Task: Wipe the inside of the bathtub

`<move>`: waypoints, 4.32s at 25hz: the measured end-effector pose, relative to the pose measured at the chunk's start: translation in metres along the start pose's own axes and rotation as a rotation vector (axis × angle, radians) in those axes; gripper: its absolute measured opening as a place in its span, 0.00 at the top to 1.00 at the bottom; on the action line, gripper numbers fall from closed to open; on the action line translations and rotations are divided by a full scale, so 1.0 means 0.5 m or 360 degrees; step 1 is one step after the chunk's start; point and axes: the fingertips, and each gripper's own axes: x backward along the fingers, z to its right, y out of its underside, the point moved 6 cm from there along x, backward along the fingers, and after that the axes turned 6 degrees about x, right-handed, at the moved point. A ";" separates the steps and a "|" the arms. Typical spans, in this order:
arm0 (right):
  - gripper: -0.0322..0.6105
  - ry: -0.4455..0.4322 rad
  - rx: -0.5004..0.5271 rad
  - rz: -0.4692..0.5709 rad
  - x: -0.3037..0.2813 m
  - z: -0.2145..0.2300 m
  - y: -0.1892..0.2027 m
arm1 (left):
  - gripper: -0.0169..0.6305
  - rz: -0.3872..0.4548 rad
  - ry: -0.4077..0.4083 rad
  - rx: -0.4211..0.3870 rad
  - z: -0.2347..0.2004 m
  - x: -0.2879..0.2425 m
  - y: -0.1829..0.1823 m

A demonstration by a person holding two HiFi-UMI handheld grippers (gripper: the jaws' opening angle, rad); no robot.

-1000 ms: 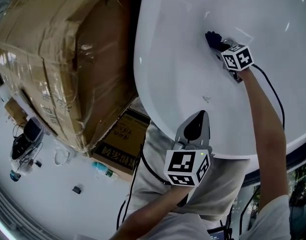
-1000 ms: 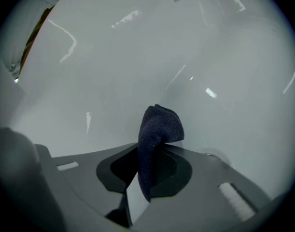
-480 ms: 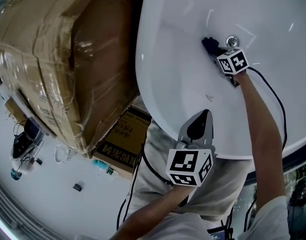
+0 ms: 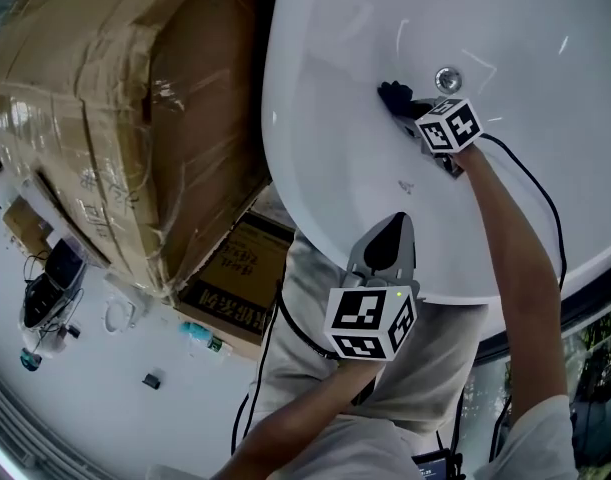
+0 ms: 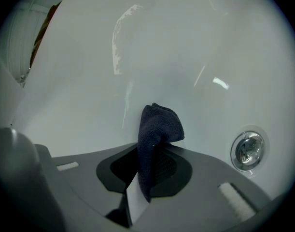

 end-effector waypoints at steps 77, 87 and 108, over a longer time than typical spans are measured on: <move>0.87 0.0047 0.0464 0.0532 1.211 -0.227 -0.091 | 0.98 0.0315 0.0038 -0.0382 0.781 0.120 -0.124; 0.87 0.0390 0.0574 0.1020 1.455 -0.347 -0.192 | 0.98 0.0532 0.0273 -0.0699 0.968 0.242 -0.217; 0.88 0.0966 0.0354 0.1796 1.905 -0.596 -0.046 | 0.98 0.0458 0.0943 -0.1480 1.353 0.520 -0.170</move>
